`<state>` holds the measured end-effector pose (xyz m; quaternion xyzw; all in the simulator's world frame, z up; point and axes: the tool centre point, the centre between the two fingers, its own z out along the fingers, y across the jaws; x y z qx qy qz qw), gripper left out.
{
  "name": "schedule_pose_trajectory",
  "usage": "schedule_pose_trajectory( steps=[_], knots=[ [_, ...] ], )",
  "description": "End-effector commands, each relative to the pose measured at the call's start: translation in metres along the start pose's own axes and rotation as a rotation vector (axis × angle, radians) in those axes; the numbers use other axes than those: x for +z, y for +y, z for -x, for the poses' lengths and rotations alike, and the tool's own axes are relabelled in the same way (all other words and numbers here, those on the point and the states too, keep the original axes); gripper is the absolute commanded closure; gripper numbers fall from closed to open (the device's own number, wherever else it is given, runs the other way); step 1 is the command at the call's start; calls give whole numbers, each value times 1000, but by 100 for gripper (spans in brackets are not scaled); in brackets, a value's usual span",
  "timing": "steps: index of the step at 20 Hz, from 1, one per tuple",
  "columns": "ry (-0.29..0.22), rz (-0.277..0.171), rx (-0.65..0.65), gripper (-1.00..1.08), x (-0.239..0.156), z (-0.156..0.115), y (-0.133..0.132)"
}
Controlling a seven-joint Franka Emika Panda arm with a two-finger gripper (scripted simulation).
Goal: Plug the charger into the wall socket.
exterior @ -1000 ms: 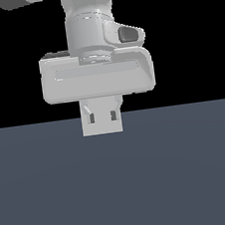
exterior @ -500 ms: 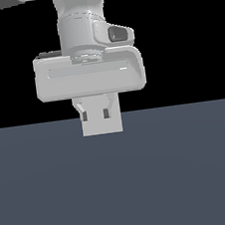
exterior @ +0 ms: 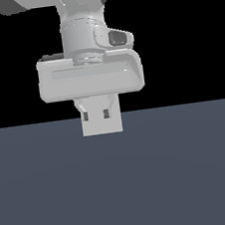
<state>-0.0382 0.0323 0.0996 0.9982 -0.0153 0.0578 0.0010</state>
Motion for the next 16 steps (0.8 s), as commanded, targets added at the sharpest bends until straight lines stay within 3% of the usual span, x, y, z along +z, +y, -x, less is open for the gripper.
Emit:
schedule_pose_trajectory(
  steps=[1,9,16],
  knots=[
    [0,0,0,108,1,-8,0],
    [0,0,1,108,4,-35,0],
    [0,0,1,108,4,-40,0]
  ],
)
